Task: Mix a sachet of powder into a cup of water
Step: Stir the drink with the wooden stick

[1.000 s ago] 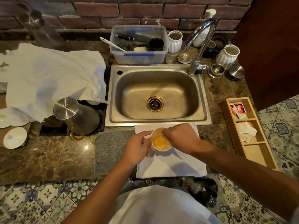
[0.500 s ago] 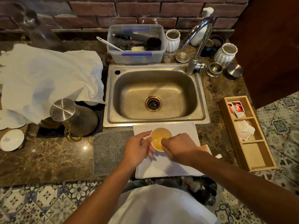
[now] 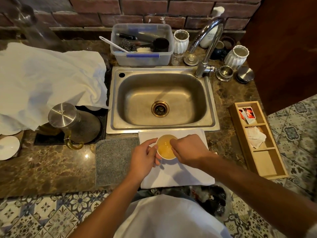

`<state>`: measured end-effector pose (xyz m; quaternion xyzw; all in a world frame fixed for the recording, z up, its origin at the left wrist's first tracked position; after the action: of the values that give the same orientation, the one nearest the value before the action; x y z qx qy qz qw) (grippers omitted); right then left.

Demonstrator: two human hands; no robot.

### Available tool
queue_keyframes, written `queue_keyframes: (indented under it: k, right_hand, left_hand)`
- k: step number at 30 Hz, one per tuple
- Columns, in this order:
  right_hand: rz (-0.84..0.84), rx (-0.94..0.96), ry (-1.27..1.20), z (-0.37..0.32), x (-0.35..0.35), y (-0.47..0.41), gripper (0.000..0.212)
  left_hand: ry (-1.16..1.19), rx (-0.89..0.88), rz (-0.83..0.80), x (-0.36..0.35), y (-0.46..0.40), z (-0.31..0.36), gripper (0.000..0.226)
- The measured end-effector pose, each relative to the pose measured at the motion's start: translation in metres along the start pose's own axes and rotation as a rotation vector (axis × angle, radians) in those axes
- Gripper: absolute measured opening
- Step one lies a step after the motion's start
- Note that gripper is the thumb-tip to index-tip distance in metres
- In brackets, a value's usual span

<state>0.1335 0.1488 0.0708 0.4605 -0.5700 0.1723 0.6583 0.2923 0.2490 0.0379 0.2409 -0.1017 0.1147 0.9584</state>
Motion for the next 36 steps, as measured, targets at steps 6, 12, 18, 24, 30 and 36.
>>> queue_keyframes:
  k: [6, 12, 18, 24, 30, 36]
  right_hand:
    - [-0.008, -0.038, -0.132, -0.009, -0.010, 0.005, 0.034]
    - [0.121, 0.004, -0.130, -0.014, -0.014, -0.012, 0.039]
    - [0.085, -0.038, -0.159, 0.000, -0.003, -0.006, 0.045]
    - [-0.034, -0.072, -0.131, -0.013, 0.000, 0.009, 0.030]
    - [0.069, -0.076, -0.170, -0.020, -0.004, -0.009, 0.031]
    - [0.071, -0.143, -0.149, 0.002, 0.004, -0.007, 0.031]
  left_hand:
    - [0.009, -0.006, -0.012, 0.001, 0.000, 0.001, 0.028]
    - [-0.019, -0.038, -0.022, 0.003, -0.001, 0.002, 0.026]
    - [-0.067, -0.041, 0.011, 0.004, -0.003, -0.003, 0.025]
    - [-0.095, -0.056, 0.010, 0.004, 0.000, 0.000, 0.023]
    - [-0.095, -0.051, 0.003, 0.003, -0.005, -0.005, 0.022]
    - [-0.066, -0.055, -0.005, 0.003, -0.003, -0.004, 0.023]
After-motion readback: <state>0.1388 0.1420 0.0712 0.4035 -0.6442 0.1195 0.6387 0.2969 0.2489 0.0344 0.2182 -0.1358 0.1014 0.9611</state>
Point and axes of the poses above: each hand's wrist, its own y-axis away from the middle knuckle, its own x-axis out of the back of the hand, z = x × y, the point moved 1 cm from there along -y, towards the middle knuckle, and after that the axes turned 4 degrees about -z, right-handed, at the moved point
